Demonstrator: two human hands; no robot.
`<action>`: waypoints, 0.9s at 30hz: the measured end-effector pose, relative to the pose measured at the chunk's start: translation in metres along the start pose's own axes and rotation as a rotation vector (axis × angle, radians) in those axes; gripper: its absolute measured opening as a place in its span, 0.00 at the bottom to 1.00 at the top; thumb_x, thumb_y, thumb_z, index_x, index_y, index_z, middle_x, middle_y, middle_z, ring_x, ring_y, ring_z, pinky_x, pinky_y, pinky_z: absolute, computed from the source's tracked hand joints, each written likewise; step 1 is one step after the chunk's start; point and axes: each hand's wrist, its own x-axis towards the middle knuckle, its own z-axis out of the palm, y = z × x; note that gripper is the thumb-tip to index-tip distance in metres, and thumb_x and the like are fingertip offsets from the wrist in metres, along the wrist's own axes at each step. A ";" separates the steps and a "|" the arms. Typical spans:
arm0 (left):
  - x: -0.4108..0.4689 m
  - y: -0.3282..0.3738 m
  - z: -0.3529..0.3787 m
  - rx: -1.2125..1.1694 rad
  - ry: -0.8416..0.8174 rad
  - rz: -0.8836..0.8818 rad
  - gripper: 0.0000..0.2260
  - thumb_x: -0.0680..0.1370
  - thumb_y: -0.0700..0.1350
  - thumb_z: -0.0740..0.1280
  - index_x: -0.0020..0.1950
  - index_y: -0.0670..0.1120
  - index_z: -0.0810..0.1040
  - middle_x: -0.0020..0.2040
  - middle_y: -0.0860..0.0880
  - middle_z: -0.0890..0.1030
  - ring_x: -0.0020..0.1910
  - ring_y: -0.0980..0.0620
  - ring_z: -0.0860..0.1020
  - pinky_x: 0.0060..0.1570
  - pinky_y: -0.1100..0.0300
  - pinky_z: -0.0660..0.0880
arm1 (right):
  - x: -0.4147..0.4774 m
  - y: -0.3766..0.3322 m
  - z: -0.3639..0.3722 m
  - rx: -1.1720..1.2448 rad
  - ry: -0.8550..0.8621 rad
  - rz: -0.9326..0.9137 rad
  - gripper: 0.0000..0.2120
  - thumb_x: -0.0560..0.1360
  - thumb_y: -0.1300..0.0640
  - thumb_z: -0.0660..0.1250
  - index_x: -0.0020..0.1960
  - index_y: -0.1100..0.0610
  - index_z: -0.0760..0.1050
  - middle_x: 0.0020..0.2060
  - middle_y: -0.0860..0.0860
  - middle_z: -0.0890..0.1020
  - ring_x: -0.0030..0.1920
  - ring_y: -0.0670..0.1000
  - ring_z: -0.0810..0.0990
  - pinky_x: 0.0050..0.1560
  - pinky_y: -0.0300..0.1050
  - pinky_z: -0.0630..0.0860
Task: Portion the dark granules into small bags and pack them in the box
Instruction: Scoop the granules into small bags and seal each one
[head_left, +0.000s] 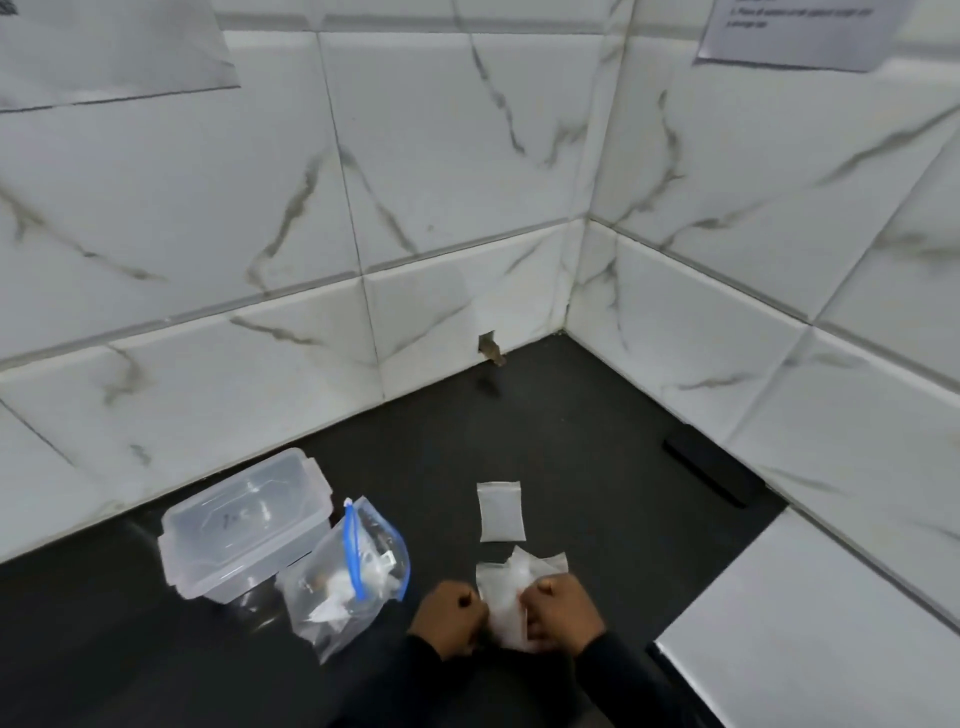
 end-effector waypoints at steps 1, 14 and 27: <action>0.002 0.001 0.006 -0.001 0.004 -0.020 0.09 0.73 0.49 0.65 0.35 0.47 0.77 0.36 0.44 0.81 0.37 0.48 0.82 0.48 0.49 0.82 | 0.006 0.009 0.001 -0.051 0.019 0.025 0.10 0.77 0.60 0.63 0.38 0.61 0.76 0.30 0.57 0.79 0.28 0.52 0.80 0.32 0.48 0.81; 0.023 0.044 0.020 0.019 0.249 0.028 0.09 0.73 0.43 0.64 0.34 0.49 0.69 0.36 0.52 0.73 0.37 0.53 0.74 0.42 0.59 0.73 | 0.097 -0.084 -0.021 -0.642 0.274 -0.361 0.11 0.75 0.56 0.64 0.57 0.51 0.74 0.55 0.53 0.75 0.50 0.56 0.78 0.54 0.51 0.78; -0.013 0.029 -0.027 -0.143 0.556 0.245 0.09 0.75 0.57 0.67 0.51 0.55 0.73 0.51 0.53 0.76 0.49 0.59 0.76 0.52 0.58 0.78 | 0.104 -0.107 -0.004 -0.692 0.190 -0.649 0.08 0.72 0.57 0.71 0.35 0.48 0.77 0.44 0.48 0.74 0.44 0.50 0.76 0.48 0.47 0.76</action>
